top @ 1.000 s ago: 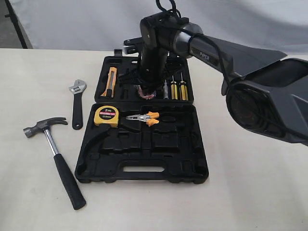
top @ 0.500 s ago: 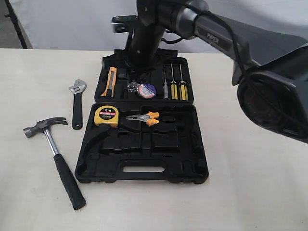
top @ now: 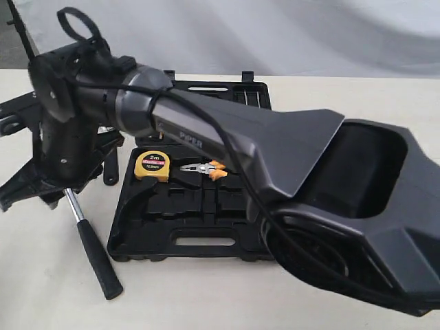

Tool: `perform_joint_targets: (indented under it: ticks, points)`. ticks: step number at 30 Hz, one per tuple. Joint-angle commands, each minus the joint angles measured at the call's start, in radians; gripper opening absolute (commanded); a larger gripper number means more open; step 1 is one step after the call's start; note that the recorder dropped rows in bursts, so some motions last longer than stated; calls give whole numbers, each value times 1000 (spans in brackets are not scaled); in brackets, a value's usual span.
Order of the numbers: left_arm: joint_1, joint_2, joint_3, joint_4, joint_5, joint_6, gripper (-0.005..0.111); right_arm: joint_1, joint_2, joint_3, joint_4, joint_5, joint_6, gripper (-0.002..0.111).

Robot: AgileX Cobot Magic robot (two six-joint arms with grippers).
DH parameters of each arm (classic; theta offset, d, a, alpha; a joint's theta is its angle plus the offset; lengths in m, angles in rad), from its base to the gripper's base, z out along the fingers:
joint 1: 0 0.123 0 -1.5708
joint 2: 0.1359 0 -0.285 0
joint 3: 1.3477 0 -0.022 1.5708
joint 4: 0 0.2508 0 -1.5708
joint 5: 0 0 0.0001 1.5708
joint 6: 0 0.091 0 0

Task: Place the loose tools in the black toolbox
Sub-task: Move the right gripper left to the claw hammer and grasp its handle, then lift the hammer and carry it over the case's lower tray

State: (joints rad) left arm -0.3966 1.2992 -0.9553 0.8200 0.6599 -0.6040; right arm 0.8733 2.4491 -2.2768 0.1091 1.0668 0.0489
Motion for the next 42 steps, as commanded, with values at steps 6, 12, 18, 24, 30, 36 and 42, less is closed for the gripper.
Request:
perform_joint_targets:
  ticks: [6,12,18,24,30,36,42]
  points:
    - [3,-8,9,-14,-17,-10,1,15,78,-1,-50,-164,22,54]
    - [3,-8,9,-14,-17,-10,1,15,129,-1,-109,-178,49,54]
    - [3,-8,9,-14,-17,-10,1,15,152,-1,-109,-149,69,10]
    - [3,-8,9,-14,-17,-10,1,15,135,-1,-74,-145,158,0]
    - [3,-8,9,-14,-17,-10,1,15,57,-1,-27,-138,202,0]
    - [3,-8,9,-14,-17,-10,1,13,-59,-1,-27,-44,135,0]
    - [3,-8,9,-14,-17,-10,1,-46,-139,-1,-33,154,-43,0]
